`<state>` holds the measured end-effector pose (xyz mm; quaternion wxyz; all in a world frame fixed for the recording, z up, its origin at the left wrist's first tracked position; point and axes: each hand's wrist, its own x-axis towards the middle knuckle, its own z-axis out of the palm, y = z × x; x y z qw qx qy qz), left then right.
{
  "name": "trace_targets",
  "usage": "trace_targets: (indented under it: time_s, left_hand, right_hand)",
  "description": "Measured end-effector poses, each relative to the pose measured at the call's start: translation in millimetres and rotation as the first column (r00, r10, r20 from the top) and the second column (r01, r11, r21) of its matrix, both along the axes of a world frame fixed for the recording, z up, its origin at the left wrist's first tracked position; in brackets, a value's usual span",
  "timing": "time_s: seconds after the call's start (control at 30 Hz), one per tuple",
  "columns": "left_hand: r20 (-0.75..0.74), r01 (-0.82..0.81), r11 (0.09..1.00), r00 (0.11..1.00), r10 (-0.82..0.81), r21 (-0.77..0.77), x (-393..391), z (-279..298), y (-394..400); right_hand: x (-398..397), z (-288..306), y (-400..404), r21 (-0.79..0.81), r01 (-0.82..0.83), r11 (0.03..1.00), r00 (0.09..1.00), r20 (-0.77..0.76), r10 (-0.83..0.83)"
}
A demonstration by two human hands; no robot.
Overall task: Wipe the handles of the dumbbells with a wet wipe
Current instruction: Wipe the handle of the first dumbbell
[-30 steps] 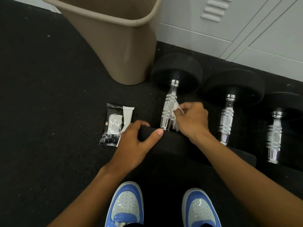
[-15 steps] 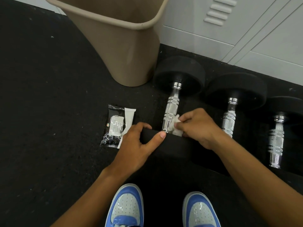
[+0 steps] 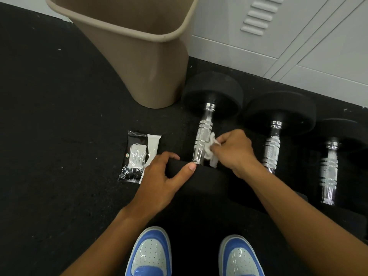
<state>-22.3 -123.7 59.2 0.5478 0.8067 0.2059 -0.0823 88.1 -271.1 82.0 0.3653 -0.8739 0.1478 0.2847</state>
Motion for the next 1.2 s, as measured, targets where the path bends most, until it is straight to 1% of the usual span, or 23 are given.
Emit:
trace_targets:
  time_s: [0.07,0.1,0.23,0.27,0.33,0.43,0.6,0.7,0.8,0.9,1.03,1.1,1.17,1.2]
  left_hand:
    - [0.003,0.004,1.000,1.000,-0.004,0.010,0,0,0]
    - [0.005,0.007,1.000,1.000,-0.007,0.013,1,0,0]
    - [0.006,0.007,1.000,1.000,-0.007,0.014,0,-1,1]
    - [0.004,0.008,1.000,1.000,-0.008,0.013,0,-1,1]
    - [0.003,0.005,1.000,1.000,-0.005,0.004,0,0,1]
    - [-0.004,0.006,1.000,1.000,-0.006,-0.001,1,0,0]
    - [-0.007,0.000,1.000,1.000,0.000,-0.001,0,-1,1]
    - [-0.007,0.000,1.000,1.000,0.000,-0.003,0,-1,1]
    - [-0.005,0.009,1.000,1.000,-0.009,0.007,0,-1,0]
    - [-0.002,0.009,1.000,1.000,-0.009,0.017,0,-1,1]
    - [-0.003,0.011,1.000,1.000,-0.011,0.017,1,0,1]
    - [-0.001,0.010,1.000,1.000,-0.010,0.013,1,1,0]
    - [-0.001,0.012,1.000,1.000,-0.012,0.016,0,1,-1]
    - [-0.001,0.013,1.000,1.000,-0.013,0.020,0,1,-1]
  right_hand:
    - [-6,-3,1,-0.007,-0.024,1.000,0.998,-0.059,0.023]
    - [-7,-3,0,-0.008,-0.020,1.000,0.998,-0.054,0.020]
    - [1,2,0,0.026,0.046,0.999,0.993,0.108,-0.048]
    - [3,2,0,0.034,0.056,0.998,0.991,0.119,-0.060]
    - [1,-2,2,0.041,0.071,0.997,0.993,0.087,-0.074]
    - [-5,-3,3,0.015,0.034,0.999,0.998,0.042,-0.035]
    - [5,2,4,0.017,0.022,1.000,0.986,0.165,-0.024]
    - [2,-3,6,0.021,0.052,0.998,0.991,0.125,-0.054]
    - [0,-4,3,-0.009,0.006,1.000,0.995,0.104,-0.005]
    - [6,4,2,0.001,0.001,1.000,0.986,0.170,-0.001]
    - [11,4,6,0.018,0.053,0.998,0.960,0.275,-0.056]
    - [7,0,7,0.030,0.072,0.997,0.968,0.239,-0.077]
    - [-2,-4,6,0.000,0.047,0.999,0.982,0.185,-0.046]
    - [-6,-6,4,-0.014,0.029,0.999,0.982,0.185,-0.026]
